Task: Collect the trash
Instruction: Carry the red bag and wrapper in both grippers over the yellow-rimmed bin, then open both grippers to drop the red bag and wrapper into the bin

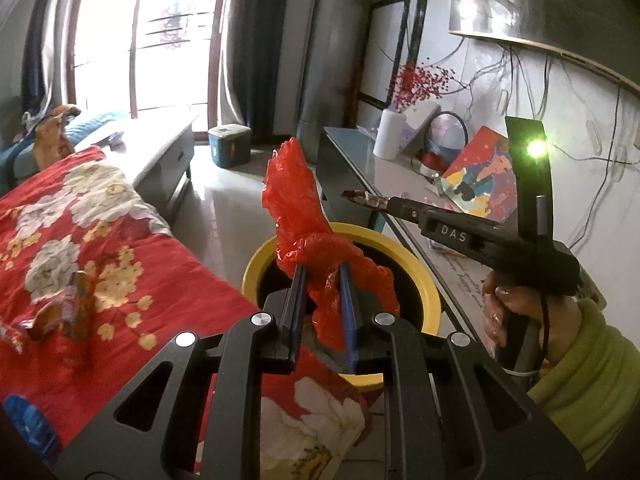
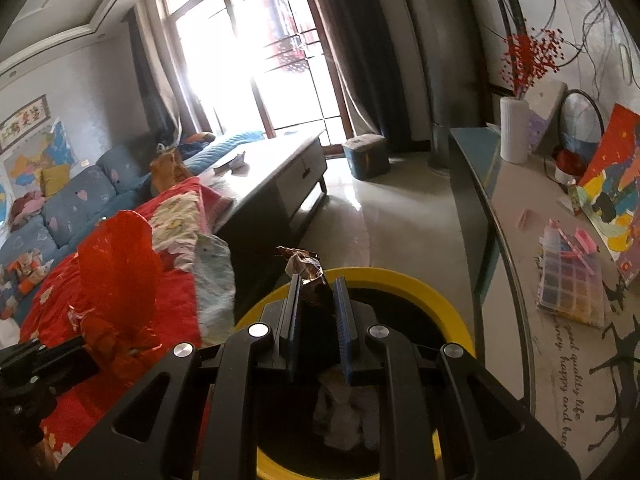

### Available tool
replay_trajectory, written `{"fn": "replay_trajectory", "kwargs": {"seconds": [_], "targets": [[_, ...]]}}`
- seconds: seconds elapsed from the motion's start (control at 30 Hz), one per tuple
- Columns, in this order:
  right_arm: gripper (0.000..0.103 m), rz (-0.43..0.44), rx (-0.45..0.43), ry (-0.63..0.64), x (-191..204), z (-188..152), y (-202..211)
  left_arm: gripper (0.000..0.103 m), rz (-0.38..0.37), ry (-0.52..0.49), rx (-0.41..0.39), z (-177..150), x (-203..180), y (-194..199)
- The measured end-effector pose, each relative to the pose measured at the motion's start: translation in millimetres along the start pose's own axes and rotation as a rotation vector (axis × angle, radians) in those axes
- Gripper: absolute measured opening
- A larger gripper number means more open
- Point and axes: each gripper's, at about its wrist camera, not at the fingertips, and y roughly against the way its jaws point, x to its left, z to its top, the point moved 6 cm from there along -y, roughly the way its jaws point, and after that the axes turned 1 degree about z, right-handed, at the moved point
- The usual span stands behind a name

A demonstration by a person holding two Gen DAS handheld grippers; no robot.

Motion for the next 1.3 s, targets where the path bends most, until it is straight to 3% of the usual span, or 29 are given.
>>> {"fn": "replay_trajectory", "kwargs": {"seconds": [0.9, 1.03, 1.3], "targets": [[0.017, -0.016, 0.102, -0.080, -36.7, -26.5, -21.9, 0.013, -0.036, 0.039, 0.124, -16.6, 0.1, -62.8], [0.039, -0.023, 0.112, -0.088, -38.1, -29.1, -24.5, 0.035, -0.043, 0.053, 0.114, -15.7, 1.5, -60.5], [0.058, -0.044, 0.086, -0.089, -36.5, -25.4, -19.6, 0.083, -0.035, 0.106, 0.076, -12.5, 11.0, -48.0]]}}
